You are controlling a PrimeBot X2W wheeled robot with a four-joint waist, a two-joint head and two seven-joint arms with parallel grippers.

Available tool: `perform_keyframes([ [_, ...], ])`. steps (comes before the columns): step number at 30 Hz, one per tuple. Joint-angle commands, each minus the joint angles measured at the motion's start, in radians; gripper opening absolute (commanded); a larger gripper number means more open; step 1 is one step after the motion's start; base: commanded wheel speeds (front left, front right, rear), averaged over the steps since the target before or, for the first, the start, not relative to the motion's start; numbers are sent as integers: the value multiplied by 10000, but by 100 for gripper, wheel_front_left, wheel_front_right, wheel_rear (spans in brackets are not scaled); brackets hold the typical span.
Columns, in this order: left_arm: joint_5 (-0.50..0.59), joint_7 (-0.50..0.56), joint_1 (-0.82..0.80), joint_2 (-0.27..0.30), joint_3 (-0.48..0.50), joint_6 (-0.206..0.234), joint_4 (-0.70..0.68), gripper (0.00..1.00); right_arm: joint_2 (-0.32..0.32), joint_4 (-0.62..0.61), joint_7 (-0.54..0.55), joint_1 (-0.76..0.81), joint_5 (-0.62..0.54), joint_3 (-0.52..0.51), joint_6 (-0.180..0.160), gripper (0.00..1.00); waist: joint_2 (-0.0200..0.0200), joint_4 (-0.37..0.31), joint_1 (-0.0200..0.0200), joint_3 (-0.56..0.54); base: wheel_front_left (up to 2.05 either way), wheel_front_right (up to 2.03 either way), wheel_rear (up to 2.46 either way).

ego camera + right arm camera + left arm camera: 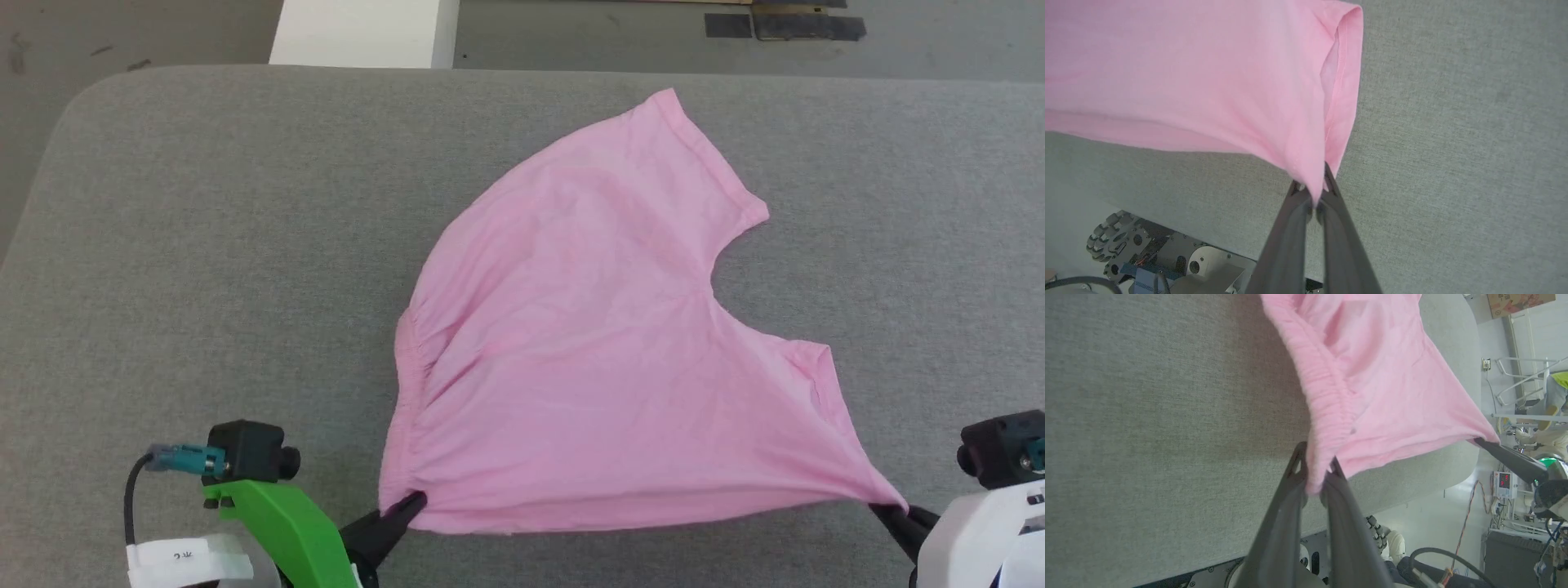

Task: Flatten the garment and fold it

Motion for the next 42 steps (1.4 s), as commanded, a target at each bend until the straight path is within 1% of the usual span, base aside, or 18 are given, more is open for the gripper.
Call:
perform_keyframes([
  [1, -122, -4, 107, -29, 45, 55, -131, 0, -5, -136, -72, -116, -87, -17, -15, 0, 0, 83, 1, -25, 0, 0, 0],
  [5, -223, -55, -182, -353, -61, 31, -87, 0, -205, -267, -525, -832, -176, 226, -15, 0, 0, 244, 1, 72, 0, 0, 0],
  [7, -306, -65, -498, -574, -142, -64, 100, 0, -423, -144, -747, -1391, -216, 442, -15, 0, 0, 331, 1, 160, 0, 0, 0],
  [12, -546, -70, -1756, -1173, -231, -423, 784, 0, -1081, 528, -1332, -3297, -229, 903, -15, 0, 0, 632, 1, 483, 0, 0, 0],
  [15, -720, 16, -2559, -1487, -219, -532, 1219, 0, -1449, 1139, -1606, -4562, -157, 1260, -15, 0, 0, 802, 1, 728, 0, 0, 0],
  [18, -1137, 123, -3382, -1924, -69, -570, 1691, 0, -1753, 2044, -1948, -6000, -60, 1677, -15, 0, 0, 980, 1, 1038, 0, 0, 0],
  [22, -1566, 126, -4324, -2339, 279, -588, 2342, 0, -1991, 3411, -2459, -7699, 121, 2318, -15, 0, 0, 1217, 1, 1438, 0, 0, 0],
  [28, -1954, -382, -5266, -2947, 913, -600, 3383, 0, -2005, 5638, -3670, -9759, 141, 3091, -15, 0, 0, 1559, 1, 2009, 0, 0, 0],
  [31, -1994, -641, -5583, -3166, 1073, -648, 4015, 0, -1968, 6852, -4374, -10565, -4, 3304, -15, 0, 0, 1733, 1, 2301, 0, 0, 0],
  [33, -1943, -801, -5724, -3260, 1105, -693, 4382, 0, -1950, 7551, -4618, -10955, -95, 3408, -15, 0, 0, 1827, 1, 2450, 0, 0, 0],
  [37, -1844, -1134, -5971, -3493, 1112, -824, 5118, 0, -1923, 8938, -4787, -11707, -284, 3592, -15, 0, 0, 2019, 1, 2772, 0, 0, 0],
  [42, -1804, -1353, -6200, -3729, 986, -1126, 5756, 0, -1946, 10315, -4538, -12332, -433, 3794, -15, 0, 0, 2197, 1, 3045, 0, 0, 0],
])
